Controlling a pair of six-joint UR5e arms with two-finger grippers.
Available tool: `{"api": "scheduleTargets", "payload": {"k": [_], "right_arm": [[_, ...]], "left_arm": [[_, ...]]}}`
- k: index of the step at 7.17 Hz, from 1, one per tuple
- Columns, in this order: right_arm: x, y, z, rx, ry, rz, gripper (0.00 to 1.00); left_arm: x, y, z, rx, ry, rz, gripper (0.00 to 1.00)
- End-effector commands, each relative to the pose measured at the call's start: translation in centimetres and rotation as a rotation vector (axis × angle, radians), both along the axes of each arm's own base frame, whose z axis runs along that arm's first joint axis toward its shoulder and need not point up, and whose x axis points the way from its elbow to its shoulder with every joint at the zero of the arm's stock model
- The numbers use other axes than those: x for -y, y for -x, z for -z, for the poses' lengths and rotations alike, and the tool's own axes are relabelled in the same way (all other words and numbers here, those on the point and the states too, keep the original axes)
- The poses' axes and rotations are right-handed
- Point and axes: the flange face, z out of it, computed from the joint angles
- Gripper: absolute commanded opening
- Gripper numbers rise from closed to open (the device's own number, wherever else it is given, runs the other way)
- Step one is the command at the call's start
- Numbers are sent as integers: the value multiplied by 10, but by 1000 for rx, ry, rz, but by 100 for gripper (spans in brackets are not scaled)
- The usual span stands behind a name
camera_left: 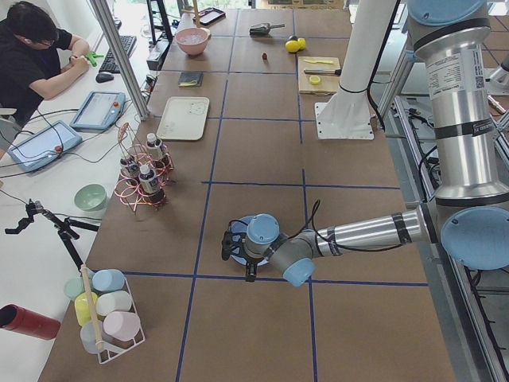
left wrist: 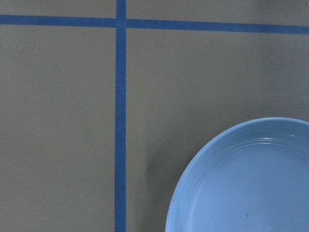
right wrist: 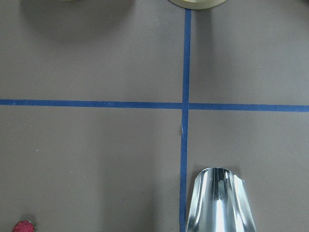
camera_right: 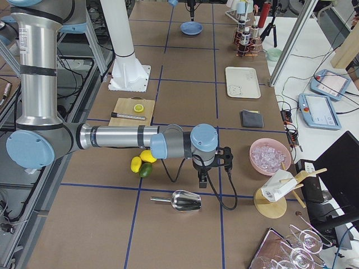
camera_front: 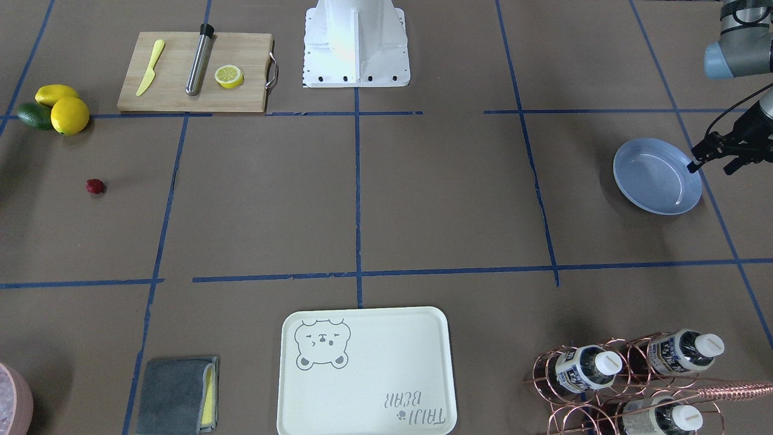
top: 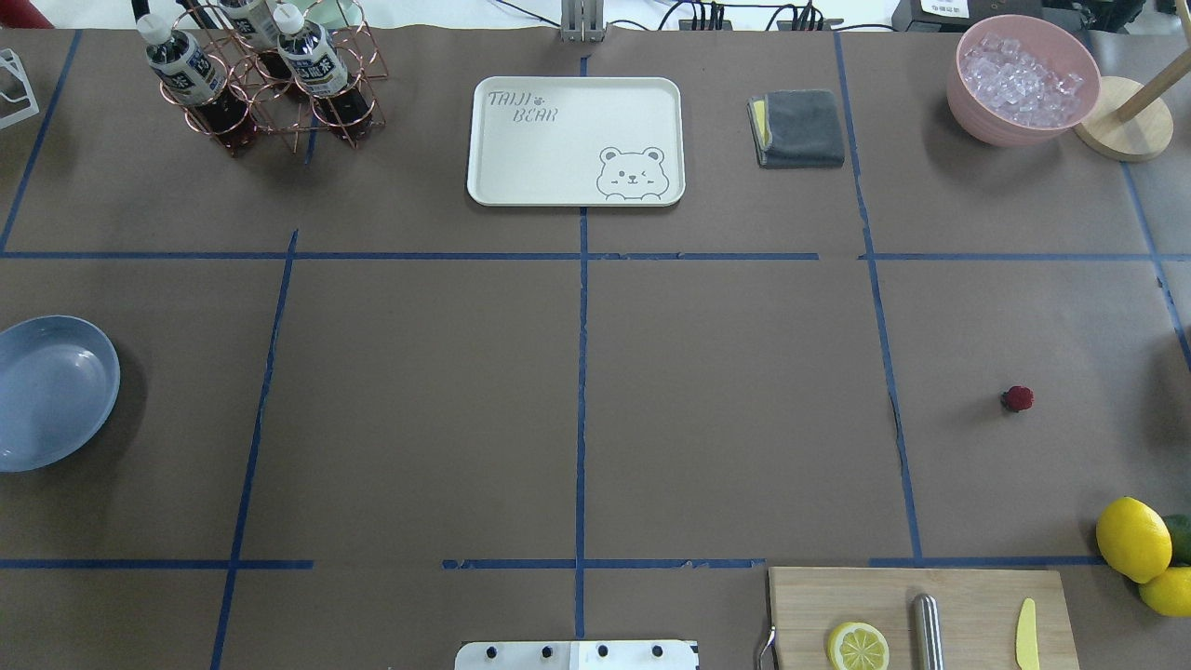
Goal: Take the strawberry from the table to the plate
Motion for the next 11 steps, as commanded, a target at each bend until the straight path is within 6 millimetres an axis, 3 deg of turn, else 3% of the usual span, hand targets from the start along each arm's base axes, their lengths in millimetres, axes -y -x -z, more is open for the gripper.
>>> {"api": "scheduleTargets", "payload": {"k": [1, 3, 4, 6, 7, 9, 10, 11], "right_arm": [[0, 0, 0, 0, -1, 0, 100], [0, 0, 0, 0, 1, 0, 100], [0, 0, 0, 0, 1, 0, 100], [0, 0, 0, -1, -1, 0, 100], [0, 0, 0, -1, -1, 0, 100], [0, 0, 0, -1, -2, 1, 100], [0, 0, 0, -1, -2, 1, 100], [0, 0, 0, -1, -1, 0, 100]], "left_arm": [[-3, -19, -5, 6, 6, -43, 99], [-4, -20, -6, 8, 8, -45, 87], [-4, -19, -9, 11, 10, -45, 73], [-4, -19, -11, 16, 15, -43, 66], [-4, -19, -11, 16, 15, -43, 52], [-5, -19, -12, 18, 17, -42, 11], [-5, -19, -12, 18, 15, -43, 0], [-4, -19, -10, 15, 12, -43, 0]]}}
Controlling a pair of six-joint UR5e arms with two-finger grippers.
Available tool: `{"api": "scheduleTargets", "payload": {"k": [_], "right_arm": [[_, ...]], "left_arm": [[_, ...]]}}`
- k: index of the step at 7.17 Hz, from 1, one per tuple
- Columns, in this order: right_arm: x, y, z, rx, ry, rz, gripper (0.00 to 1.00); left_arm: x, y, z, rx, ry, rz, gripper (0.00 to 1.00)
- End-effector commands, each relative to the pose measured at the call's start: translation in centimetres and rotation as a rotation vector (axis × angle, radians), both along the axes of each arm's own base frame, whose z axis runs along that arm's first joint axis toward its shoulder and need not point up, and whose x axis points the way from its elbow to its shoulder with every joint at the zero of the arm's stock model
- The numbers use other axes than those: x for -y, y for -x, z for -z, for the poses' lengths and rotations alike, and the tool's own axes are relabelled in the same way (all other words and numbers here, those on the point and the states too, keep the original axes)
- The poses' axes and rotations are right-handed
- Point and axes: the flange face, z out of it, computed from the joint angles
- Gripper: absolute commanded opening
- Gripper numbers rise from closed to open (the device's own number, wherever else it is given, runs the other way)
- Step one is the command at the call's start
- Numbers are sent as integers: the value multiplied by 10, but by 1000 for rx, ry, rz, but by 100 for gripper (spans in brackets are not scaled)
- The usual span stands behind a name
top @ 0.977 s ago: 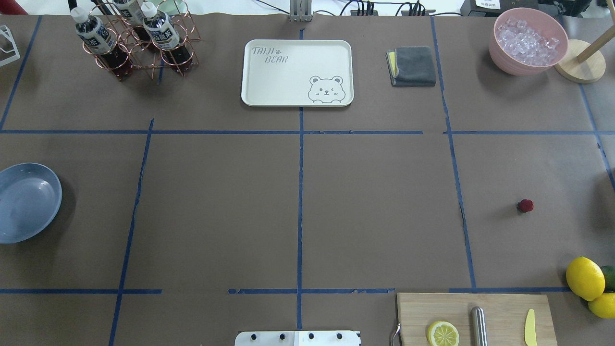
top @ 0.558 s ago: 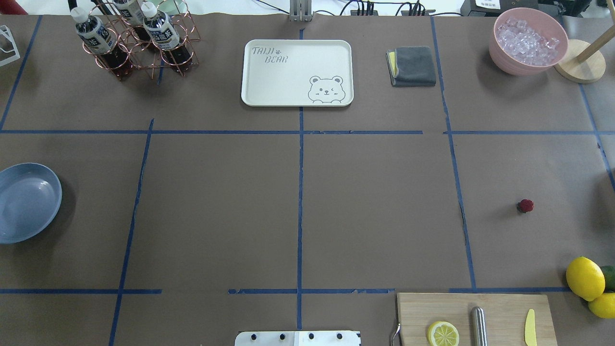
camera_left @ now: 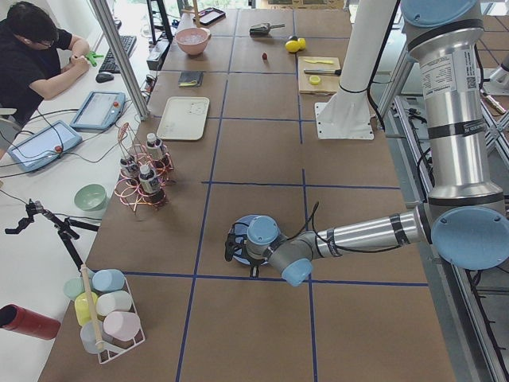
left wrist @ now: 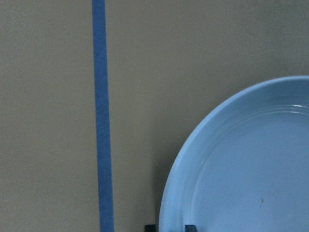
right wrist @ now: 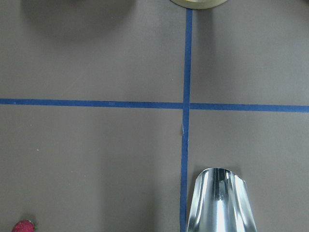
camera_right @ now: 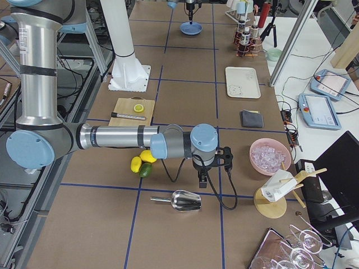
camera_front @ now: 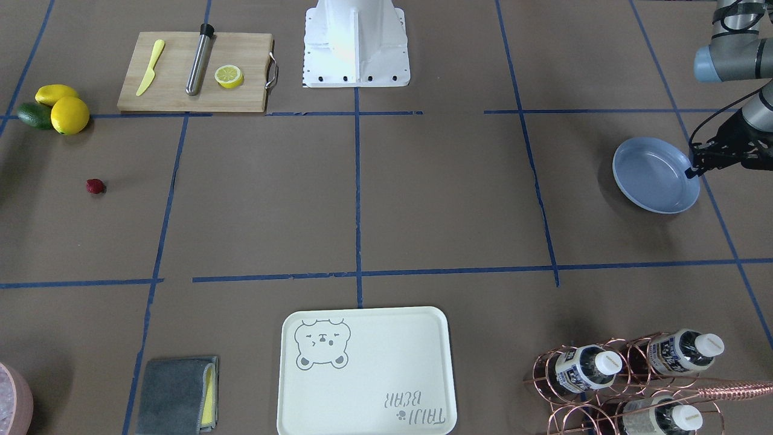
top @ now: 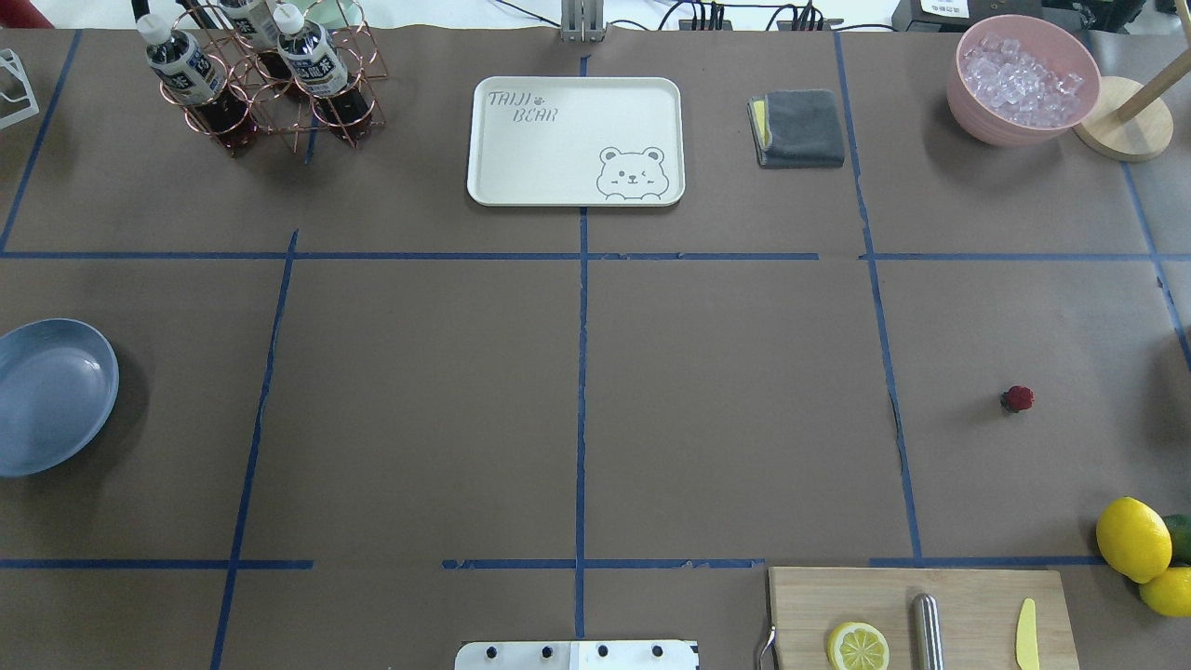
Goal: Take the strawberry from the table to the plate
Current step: 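Reach the left gripper to the rim of the light blue plate and grasp it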
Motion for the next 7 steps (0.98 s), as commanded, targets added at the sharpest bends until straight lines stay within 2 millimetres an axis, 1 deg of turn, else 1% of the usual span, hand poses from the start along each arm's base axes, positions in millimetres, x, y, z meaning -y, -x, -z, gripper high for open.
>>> {"api": "scheduleTargets", "payload": {"k": [1, 3, 4, 5, 6, 7], "right_arm": [[0, 0, 0, 0, 2, -1, 100], [0, 1, 0, 2, 3, 0, 100], [0, 1, 0, 3, 3, 0, 100], [1, 0, 2, 5, -1, -1, 100], [5, 1, 7, 6, -10, 1, 100], [6, 2, 8, 3, -16, 3, 100]], "left_arm": [[0, 1, 10, -15, -9, 3, 0], [5, 4, 54, -86, -27, -16, 0], [21, 42, 88, -146, 20, 46, 0], [35, 55, 143, -139, 48, 86, 0], [60, 50, 193, -132, 69, 109, 0], [78, 42, 223, -162, 112, 164, 0]]}}
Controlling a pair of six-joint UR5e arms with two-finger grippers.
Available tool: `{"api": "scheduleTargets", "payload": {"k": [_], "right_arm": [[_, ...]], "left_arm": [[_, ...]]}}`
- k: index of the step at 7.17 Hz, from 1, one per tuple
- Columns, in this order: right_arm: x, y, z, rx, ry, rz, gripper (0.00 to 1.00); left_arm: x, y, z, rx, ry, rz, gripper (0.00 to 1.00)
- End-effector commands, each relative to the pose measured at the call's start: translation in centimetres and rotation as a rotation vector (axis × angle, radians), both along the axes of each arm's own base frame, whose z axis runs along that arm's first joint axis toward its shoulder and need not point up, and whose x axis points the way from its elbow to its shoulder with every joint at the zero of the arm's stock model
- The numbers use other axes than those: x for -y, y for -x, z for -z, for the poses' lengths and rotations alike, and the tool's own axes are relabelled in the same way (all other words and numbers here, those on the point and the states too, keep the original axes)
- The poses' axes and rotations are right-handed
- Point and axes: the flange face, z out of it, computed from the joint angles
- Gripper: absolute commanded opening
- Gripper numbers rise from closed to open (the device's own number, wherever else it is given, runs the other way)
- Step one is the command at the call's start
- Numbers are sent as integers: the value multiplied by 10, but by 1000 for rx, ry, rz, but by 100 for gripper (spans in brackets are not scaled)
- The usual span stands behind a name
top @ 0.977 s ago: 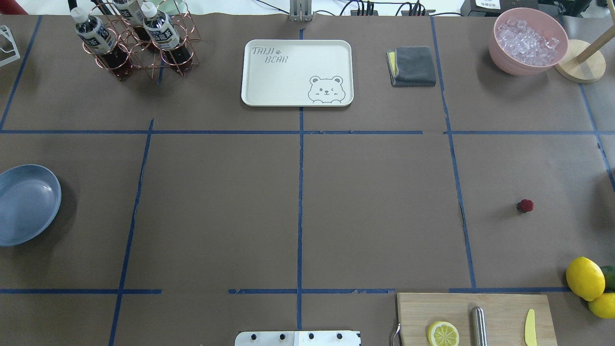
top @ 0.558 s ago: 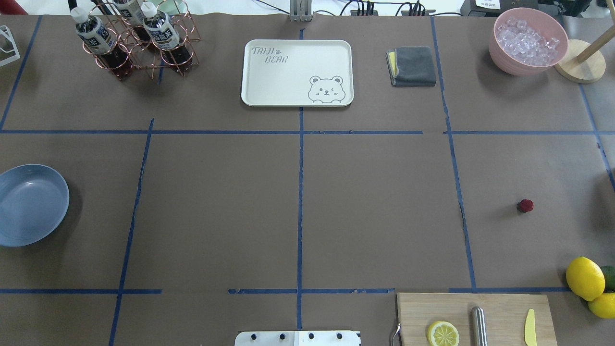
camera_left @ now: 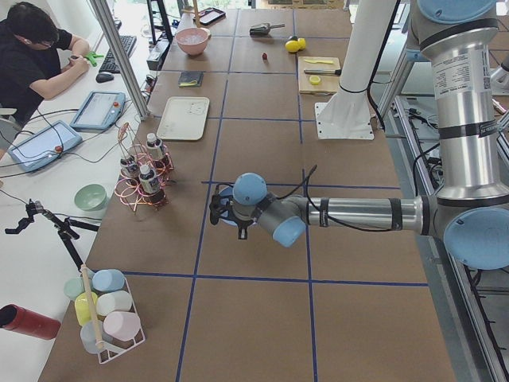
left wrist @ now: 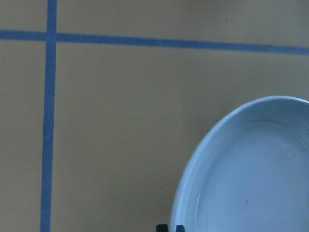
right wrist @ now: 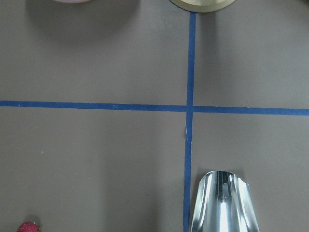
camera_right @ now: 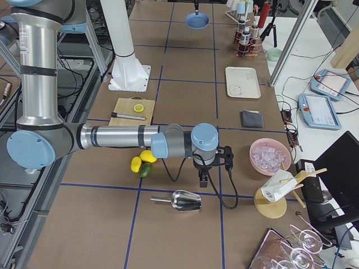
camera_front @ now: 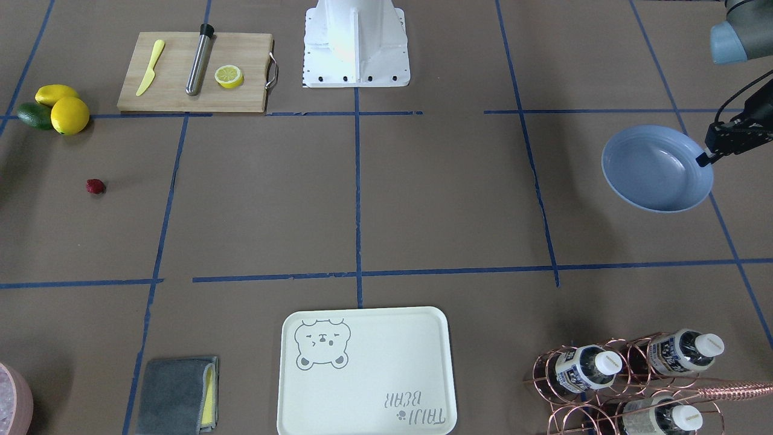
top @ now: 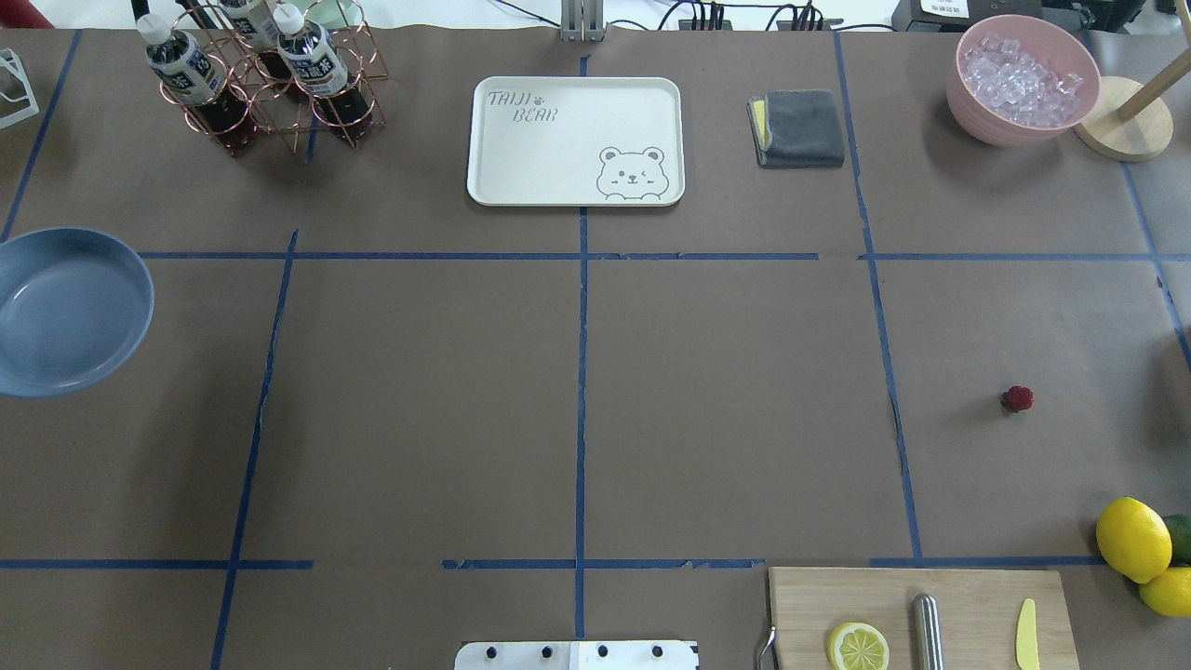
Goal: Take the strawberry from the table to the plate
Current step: 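Carry the blue plate with the left gripper to the table center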
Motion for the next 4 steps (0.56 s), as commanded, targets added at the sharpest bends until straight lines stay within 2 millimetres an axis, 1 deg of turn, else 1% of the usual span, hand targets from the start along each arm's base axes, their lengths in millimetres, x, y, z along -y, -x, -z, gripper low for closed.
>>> {"api": "scheduleTargets", "payload": {"k": [1, 2, 3, 4], "right_arm": [[12, 1, 31, -10, -60, 3, 100], [21, 3, 38, -6, -74, 7, 100], [21, 13, 34, -7, -71, 28, 100], [20, 15, 33, -3, -66, 28, 100]], "left_arm": [[39, -33, 88, -78, 99, 86, 0], [49, -80, 127, -117, 150, 88, 0], [52, -136, 160, -127, 209, 129, 0], [47, -215, 205, -150, 252, 153, 0]]}}
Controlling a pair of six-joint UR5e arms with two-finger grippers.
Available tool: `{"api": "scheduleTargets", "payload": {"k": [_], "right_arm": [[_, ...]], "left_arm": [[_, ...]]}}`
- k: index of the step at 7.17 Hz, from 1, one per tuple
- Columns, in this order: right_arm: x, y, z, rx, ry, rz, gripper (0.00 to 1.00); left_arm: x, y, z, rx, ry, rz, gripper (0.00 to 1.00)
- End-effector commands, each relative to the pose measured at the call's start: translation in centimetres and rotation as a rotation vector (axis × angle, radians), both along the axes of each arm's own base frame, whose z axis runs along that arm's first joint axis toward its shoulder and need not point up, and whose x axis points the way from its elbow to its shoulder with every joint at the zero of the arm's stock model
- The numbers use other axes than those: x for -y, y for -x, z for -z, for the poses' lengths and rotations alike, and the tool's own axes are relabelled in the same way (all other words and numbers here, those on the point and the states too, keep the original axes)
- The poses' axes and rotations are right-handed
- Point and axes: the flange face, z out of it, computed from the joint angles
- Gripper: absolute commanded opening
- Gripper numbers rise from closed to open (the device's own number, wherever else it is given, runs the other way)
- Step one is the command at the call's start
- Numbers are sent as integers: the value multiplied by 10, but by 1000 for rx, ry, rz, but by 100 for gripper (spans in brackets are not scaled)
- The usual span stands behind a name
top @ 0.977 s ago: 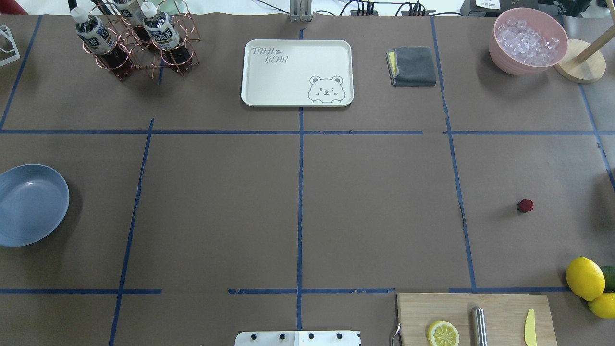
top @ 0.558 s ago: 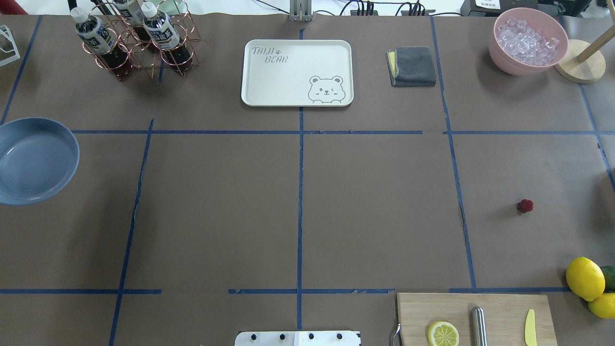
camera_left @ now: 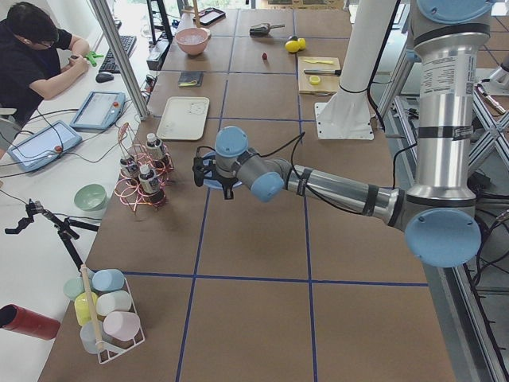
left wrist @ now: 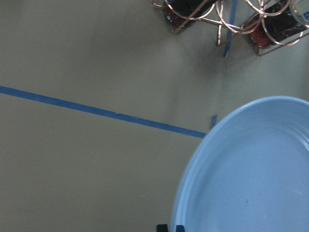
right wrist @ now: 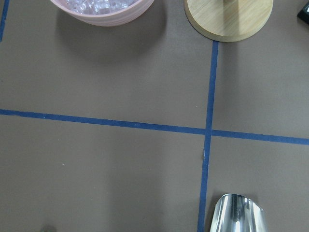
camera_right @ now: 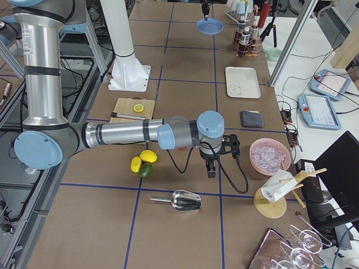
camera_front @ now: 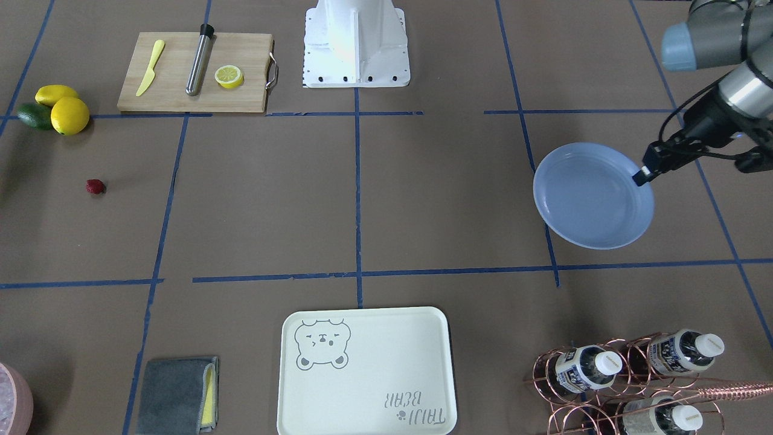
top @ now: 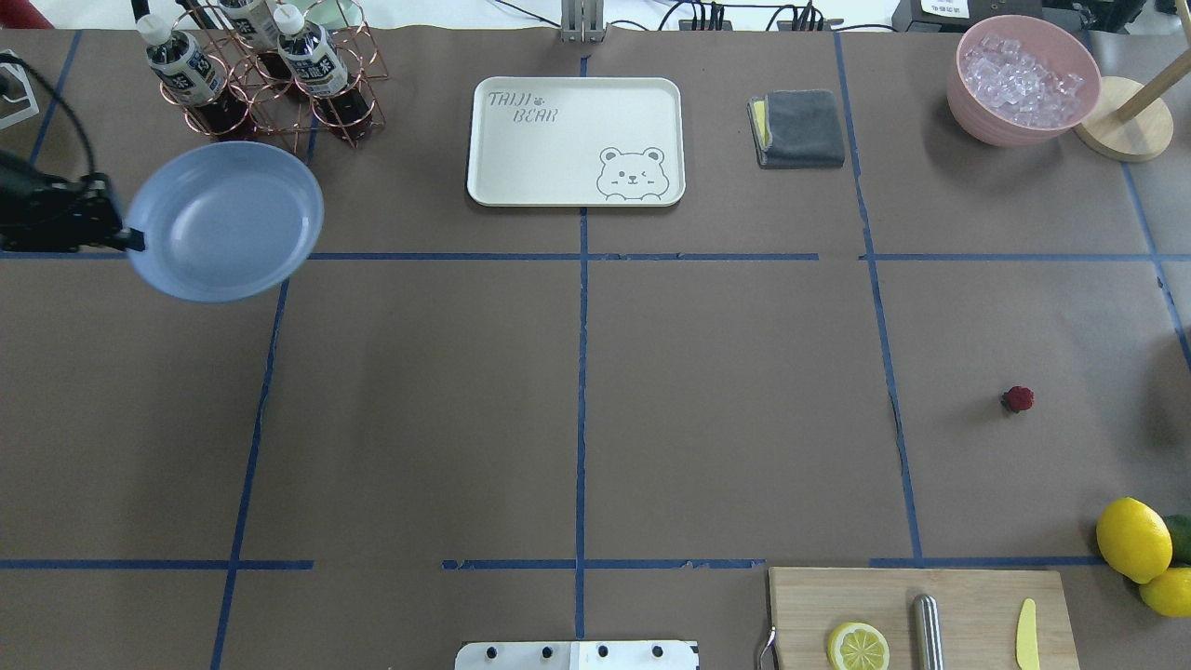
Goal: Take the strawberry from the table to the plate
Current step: 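Carry the blue plate with the left gripper to the table center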
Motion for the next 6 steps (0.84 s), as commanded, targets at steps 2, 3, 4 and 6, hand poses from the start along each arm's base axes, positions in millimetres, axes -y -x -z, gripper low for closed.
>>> {"api": "scheduleTargets", "payload": {"k": [2, 3, 4, 6], "right_arm": [[9, 27, 18, 17, 50, -24, 100], [10, 46, 50, 33, 60, -51, 100], [8, 61, 67, 47, 87, -73, 100], [0, 98, 95, 64, 122, -72, 100]], "left_arm": [[-52, -212, 114, -77, 145, 68, 0], [-72, -249, 128, -84, 156, 88, 0], [-92, -281, 135, -79, 146, 104, 0], [-122, -339, 137, -50, 133, 96, 0]]}}
